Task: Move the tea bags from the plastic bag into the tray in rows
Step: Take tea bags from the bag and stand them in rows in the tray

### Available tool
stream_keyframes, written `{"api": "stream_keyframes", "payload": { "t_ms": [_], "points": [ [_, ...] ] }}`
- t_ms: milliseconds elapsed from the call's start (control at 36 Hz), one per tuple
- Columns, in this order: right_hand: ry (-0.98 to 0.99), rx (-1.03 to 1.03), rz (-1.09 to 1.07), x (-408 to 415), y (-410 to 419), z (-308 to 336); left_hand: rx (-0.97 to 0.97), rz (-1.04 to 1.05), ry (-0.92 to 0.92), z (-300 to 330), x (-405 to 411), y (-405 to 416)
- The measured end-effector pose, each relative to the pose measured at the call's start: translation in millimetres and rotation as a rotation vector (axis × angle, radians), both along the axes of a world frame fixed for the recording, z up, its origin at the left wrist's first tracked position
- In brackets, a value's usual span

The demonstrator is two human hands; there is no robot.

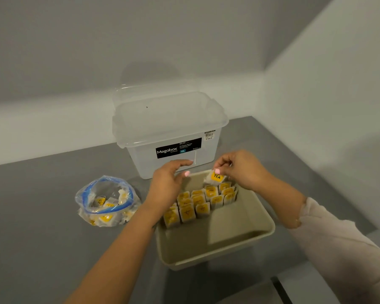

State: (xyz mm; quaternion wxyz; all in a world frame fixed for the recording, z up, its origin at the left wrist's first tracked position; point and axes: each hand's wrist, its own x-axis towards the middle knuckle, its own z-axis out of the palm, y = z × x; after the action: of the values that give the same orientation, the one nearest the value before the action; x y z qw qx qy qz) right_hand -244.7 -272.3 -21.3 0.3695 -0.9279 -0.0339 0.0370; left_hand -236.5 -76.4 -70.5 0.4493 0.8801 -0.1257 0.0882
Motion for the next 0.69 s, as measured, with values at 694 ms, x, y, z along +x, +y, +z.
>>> {"api": "stream_keyframes", "payload": {
  "t_ms": [694],
  "points": [
    [0.298,-0.505,0.063,-4.5,12.3,-60.1,0.252,0.186,0.219,-26.3,3.1,19.3]
  ]
}}
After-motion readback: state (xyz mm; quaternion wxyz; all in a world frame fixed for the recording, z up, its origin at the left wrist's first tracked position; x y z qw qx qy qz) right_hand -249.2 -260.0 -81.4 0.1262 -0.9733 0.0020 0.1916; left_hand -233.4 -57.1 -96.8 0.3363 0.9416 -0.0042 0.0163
